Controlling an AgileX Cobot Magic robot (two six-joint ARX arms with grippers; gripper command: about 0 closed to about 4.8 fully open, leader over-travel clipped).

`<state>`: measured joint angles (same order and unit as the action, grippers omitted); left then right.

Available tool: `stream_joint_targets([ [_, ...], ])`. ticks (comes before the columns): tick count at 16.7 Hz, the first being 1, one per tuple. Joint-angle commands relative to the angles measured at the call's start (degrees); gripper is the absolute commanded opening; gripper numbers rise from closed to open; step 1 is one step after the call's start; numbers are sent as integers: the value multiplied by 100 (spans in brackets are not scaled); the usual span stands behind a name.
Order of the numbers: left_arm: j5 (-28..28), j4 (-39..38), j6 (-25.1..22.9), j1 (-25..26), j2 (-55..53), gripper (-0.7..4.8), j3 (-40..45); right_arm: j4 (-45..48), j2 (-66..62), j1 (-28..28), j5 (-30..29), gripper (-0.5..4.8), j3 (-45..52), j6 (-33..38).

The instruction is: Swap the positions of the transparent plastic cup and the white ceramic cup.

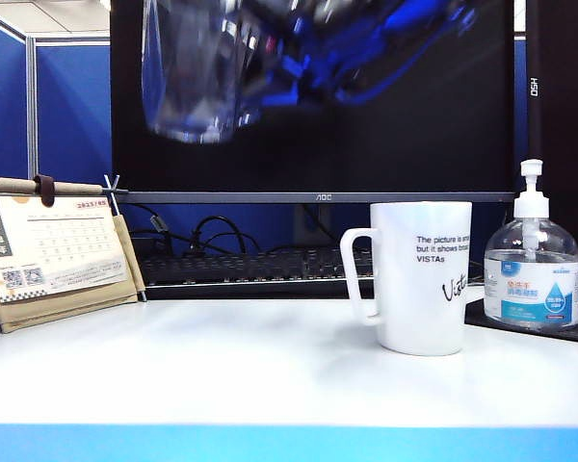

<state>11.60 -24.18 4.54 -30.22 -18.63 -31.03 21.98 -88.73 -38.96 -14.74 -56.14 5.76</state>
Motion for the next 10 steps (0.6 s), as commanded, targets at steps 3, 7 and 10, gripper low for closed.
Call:
stream_joint_targets([
  [3, -44, -708, 175, 2, 903, 236, 184, 767, -1051, -127, -50, -6, -208, 22],
  [7, -216, -616, 302, 0, 903, 236, 186, 874, -1663, -348, 31, -6, -400, 20],
  [10, -267, -612, 299, 0, 903, 236, 186, 870, -1871, -492, 125, -6, -645, 20],
])
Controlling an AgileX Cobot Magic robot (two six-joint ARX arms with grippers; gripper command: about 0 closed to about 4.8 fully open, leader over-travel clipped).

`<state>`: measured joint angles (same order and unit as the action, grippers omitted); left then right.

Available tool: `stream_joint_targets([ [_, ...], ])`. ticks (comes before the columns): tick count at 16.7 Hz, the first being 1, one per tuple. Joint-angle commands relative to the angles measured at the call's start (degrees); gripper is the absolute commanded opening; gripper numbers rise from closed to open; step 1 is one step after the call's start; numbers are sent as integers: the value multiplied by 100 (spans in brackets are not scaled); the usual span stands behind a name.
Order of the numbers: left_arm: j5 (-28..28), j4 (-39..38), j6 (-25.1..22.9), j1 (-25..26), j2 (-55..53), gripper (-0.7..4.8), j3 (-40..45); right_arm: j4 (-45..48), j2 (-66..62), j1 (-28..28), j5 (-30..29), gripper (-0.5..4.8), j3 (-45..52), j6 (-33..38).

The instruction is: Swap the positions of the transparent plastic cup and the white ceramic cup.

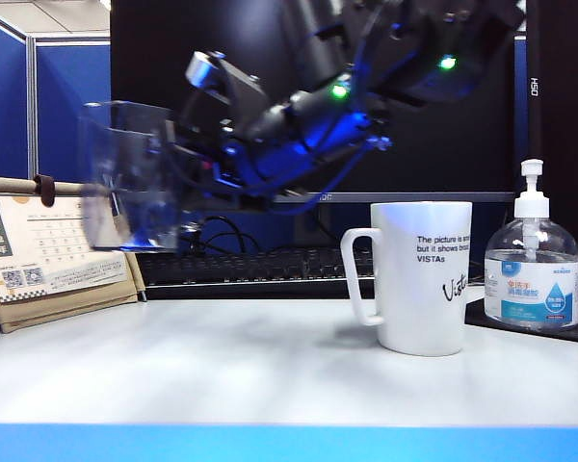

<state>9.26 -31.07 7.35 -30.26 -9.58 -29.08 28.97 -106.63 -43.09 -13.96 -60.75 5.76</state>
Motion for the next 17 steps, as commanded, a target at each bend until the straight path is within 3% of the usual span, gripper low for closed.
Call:
stream_joint_targets([
  [1, -31, 72, 17, 4, -2, 236, -9, 170, -164, -125, 83, -6, -247, 24],
  [3, -31, 68, 17, 4, -2, 236, -9, 131, -284, -192, 387, -6, -302, 26],
  [17, -70, 70, 22, 4, -2, 236, -9, 732, -1185, -195, 693, -6, -304, 20],
])
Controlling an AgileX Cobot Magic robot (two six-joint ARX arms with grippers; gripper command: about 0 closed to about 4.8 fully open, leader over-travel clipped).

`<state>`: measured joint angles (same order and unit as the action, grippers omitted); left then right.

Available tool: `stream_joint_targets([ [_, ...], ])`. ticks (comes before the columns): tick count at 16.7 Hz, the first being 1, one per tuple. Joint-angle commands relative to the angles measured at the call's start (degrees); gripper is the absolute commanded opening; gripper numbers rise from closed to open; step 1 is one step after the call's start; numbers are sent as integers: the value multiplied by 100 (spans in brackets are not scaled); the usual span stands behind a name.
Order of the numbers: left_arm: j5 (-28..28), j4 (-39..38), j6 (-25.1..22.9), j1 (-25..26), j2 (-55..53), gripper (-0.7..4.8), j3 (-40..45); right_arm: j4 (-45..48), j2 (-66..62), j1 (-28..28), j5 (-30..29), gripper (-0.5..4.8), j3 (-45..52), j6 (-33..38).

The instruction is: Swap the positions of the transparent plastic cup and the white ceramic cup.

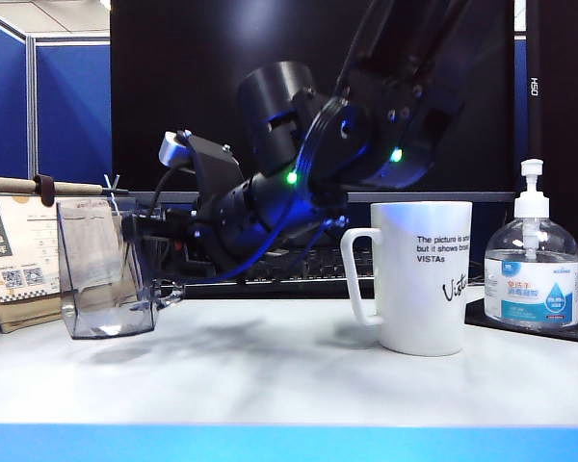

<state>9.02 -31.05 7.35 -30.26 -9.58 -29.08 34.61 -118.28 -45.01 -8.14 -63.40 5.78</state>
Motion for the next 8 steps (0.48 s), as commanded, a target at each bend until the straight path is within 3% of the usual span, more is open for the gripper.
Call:
stream_joint_targets([
  [1, -144, 70, 20, 4, -2, 236, -9, 192, -39, -2, 199, -6, -39, 17],
  [8, -269, 68, 20, 4, 0, 236, -9, 341, -120, 17, 505, -5, -39, -24],
])
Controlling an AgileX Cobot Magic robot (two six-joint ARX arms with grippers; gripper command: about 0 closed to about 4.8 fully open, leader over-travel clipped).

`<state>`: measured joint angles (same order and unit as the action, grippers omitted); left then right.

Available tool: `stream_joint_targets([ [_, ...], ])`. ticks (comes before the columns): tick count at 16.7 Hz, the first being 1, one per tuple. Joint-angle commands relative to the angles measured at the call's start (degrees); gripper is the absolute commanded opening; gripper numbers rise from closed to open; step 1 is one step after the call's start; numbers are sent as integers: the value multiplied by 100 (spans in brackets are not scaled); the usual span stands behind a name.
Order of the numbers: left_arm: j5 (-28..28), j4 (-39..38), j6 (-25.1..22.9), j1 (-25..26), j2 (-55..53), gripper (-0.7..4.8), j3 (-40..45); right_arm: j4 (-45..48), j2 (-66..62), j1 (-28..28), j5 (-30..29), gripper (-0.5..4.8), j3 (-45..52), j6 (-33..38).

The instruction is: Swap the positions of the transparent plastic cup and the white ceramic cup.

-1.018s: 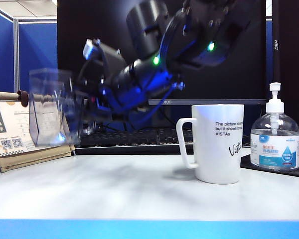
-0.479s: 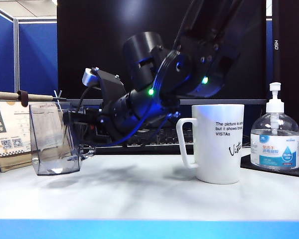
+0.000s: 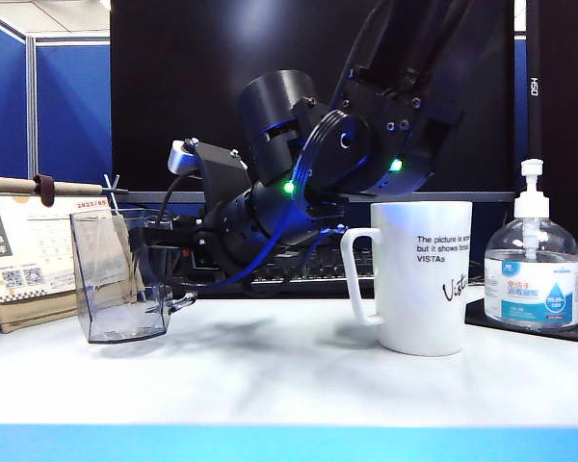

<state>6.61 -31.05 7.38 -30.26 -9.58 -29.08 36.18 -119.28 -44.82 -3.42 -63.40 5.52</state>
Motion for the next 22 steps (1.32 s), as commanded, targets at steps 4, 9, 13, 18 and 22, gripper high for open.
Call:
stream_joint_targets([
  [4, -39, 70, 15, 4, 0, 236, -9, 181, -175, -4, 55, 132, -37, 2],
  [9, -31, 70, -7, 4, 2, 236, -9, 184, -179, -2, 57, 248, -37, 0],
  [13, 20, 70, -52, 4, 2, 236, -9, 61, -160, 0, 136, 275, -37, -22],
  [18, 17, 87, -133, 4, 4, 236, -9, -686, 153, -2, 247, 343, -33, -450],
  [22, 2, 111, -140, 4, 13, 236, -11, -1322, 367, -31, 490, 347, -28, -450],
])
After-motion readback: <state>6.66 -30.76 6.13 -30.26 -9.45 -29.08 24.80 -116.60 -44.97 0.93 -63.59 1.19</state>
